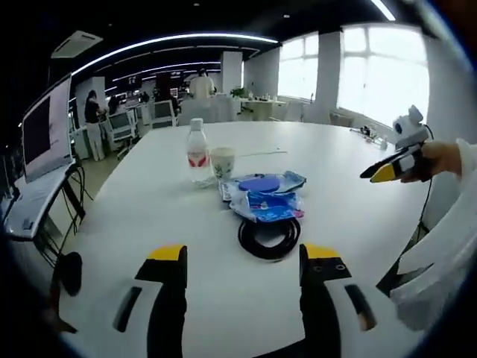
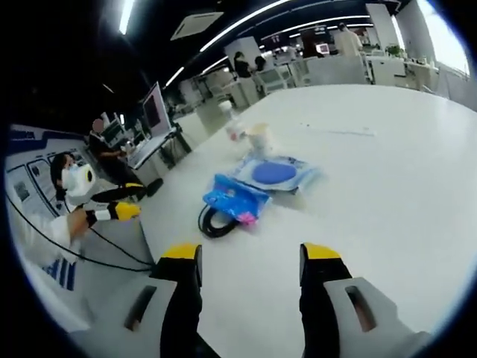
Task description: Arrange the tabletop items into an orderly group along one side of the table until the central work area is clear of visible clutter.
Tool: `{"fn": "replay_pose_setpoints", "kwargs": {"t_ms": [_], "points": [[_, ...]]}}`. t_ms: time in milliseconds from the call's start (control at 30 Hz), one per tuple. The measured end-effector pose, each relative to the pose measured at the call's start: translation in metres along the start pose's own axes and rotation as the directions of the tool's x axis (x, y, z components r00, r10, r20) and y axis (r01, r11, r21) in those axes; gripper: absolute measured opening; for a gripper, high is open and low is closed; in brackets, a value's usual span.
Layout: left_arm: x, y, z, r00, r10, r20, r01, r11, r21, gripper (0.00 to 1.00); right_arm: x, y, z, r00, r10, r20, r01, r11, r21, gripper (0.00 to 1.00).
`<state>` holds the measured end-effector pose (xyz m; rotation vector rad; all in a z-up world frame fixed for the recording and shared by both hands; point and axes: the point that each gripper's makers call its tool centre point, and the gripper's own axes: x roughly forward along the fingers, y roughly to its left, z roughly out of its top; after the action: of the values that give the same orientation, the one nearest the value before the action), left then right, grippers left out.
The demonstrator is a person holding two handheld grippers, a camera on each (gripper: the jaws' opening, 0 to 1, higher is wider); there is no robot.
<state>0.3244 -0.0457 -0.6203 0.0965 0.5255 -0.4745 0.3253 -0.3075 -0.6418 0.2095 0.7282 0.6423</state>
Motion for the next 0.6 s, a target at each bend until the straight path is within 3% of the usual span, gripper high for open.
{"fn": "replay_pose_setpoints", "kwargs": {"t_ms": [100, 267, 600], "points": [[0.003, -0.014, 0.009, 1.000, 0.019, 0.009, -0.018, 1.000, -0.016, 0.62, -0.009, -0.006, 0.005, 1.000, 0.012, 0.020, -0.012, 1.000, 0.002, 0.50], [0.008, -0.027, 0.011, 0.999, 0.026, -0.019, -0.026, 1.000, 0.001, 0.62, -0.016, -0.016, 0.008, 0.999, 0.029, 0.035, -0.029, 0.999, 0.013, 0.49], [0.029, -0.012, 0.013, 0.999, 0.030, -0.046, -0.031, 0.999, -0.037, 0.60, -0.009, -0.019, 0.015, 0.999, 0.043, 0.024, -0.043, 0.999, 0.027, 0.47]]}}
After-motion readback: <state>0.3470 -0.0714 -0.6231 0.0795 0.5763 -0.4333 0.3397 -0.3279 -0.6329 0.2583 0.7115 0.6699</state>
